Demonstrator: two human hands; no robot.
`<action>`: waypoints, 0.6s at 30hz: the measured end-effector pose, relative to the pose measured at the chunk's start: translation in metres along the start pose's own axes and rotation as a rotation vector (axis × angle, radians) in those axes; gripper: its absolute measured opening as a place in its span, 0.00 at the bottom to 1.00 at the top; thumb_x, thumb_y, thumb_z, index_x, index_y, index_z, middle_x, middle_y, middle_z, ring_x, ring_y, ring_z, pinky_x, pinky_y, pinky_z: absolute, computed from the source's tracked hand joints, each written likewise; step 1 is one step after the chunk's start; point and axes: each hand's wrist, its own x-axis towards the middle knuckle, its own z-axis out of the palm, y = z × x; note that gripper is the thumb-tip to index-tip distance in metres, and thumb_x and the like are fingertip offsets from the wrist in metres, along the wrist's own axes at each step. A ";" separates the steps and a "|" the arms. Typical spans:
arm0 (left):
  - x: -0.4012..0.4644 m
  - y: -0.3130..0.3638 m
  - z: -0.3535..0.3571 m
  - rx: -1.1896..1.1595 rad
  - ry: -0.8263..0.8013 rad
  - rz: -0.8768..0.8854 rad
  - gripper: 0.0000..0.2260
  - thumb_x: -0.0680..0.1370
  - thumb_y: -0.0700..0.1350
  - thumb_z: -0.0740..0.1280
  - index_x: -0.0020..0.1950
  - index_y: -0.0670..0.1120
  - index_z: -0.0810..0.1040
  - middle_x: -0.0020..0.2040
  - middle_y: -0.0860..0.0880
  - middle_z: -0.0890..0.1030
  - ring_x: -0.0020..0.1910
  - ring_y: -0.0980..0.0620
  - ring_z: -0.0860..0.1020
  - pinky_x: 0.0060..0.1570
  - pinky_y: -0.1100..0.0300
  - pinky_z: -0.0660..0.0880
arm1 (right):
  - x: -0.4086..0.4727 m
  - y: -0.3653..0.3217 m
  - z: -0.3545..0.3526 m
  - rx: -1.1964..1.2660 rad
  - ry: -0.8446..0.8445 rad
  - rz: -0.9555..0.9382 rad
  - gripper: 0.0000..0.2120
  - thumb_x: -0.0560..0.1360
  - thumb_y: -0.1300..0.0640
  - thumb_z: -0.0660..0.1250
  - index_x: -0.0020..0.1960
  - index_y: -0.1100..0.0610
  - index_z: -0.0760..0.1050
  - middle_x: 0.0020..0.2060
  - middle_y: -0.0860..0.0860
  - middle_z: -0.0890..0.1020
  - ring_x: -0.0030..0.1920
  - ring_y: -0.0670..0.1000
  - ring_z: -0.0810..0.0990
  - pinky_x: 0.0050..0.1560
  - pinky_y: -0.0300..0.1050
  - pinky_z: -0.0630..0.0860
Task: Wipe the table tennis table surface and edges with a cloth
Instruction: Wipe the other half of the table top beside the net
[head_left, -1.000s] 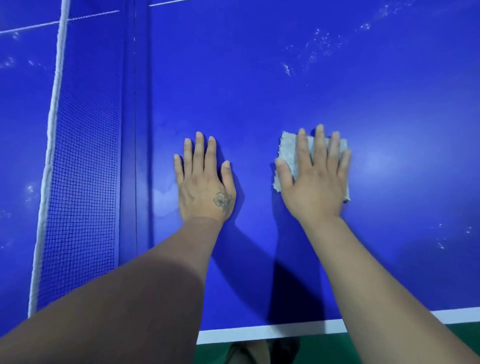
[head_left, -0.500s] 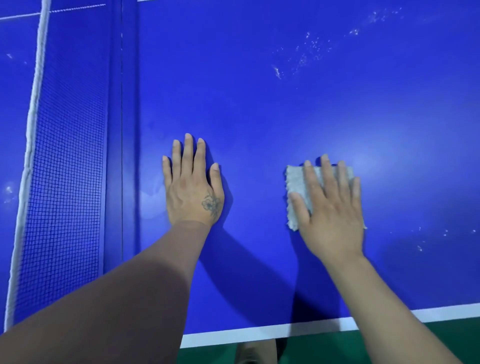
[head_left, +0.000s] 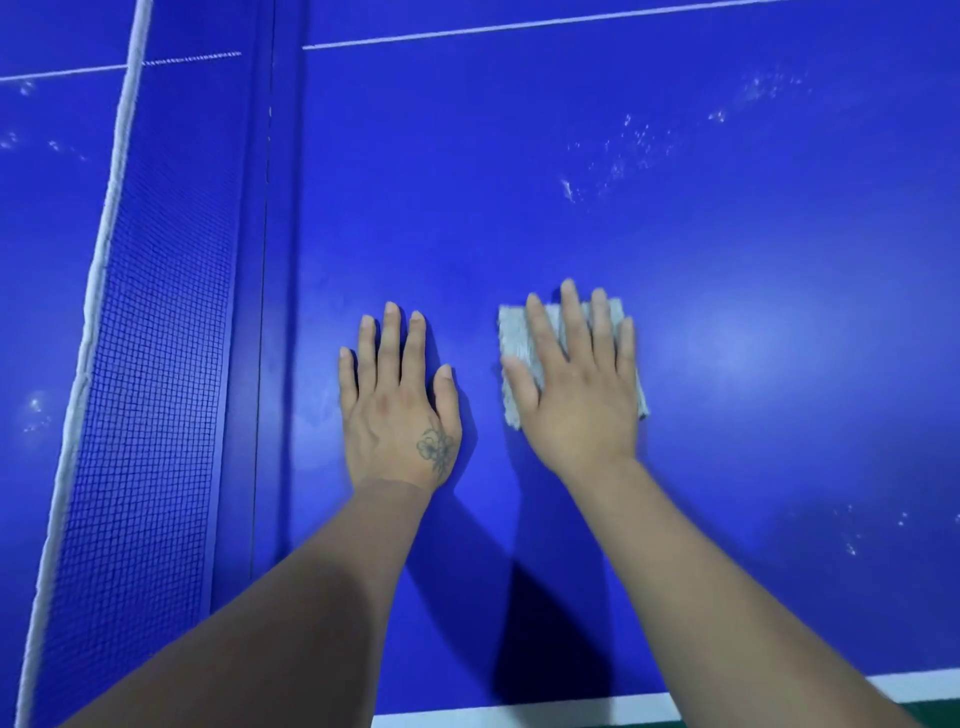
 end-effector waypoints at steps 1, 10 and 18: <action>0.000 0.000 0.000 -0.003 0.001 0.000 0.29 0.87 0.58 0.49 0.87 0.49 0.58 0.88 0.49 0.55 0.87 0.47 0.50 0.85 0.41 0.50 | -0.012 0.004 0.000 -0.004 -0.004 -0.020 0.32 0.87 0.35 0.47 0.86 0.48 0.54 0.86 0.54 0.53 0.86 0.59 0.47 0.83 0.65 0.48; 0.000 0.001 -0.004 0.013 -0.033 -0.004 0.29 0.87 0.57 0.49 0.87 0.48 0.58 0.88 0.49 0.55 0.87 0.46 0.50 0.85 0.41 0.51 | -0.017 0.068 -0.009 0.005 -0.036 0.200 0.34 0.85 0.33 0.47 0.86 0.48 0.55 0.86 0.53 0.54 0.85 0.60 0.49 0.83 0.64 0.49; 0.086 0.021 -0.007 -0.173 0.090 -0.003 0.26 0.87 0.55 0.55 0.83 0.44 0.67 0.81 0.47 0.71 0.84 0.46 0.62 0.85 0.43 0.52 | 0.095 0.018 0.001 0.008 -0.024 0.212 0.37 0.84 0.33 0.39 0.87 0.52 0.48 0.86 0.55 0.48 0.86 0.61 0.45 0.83 0.66 0.44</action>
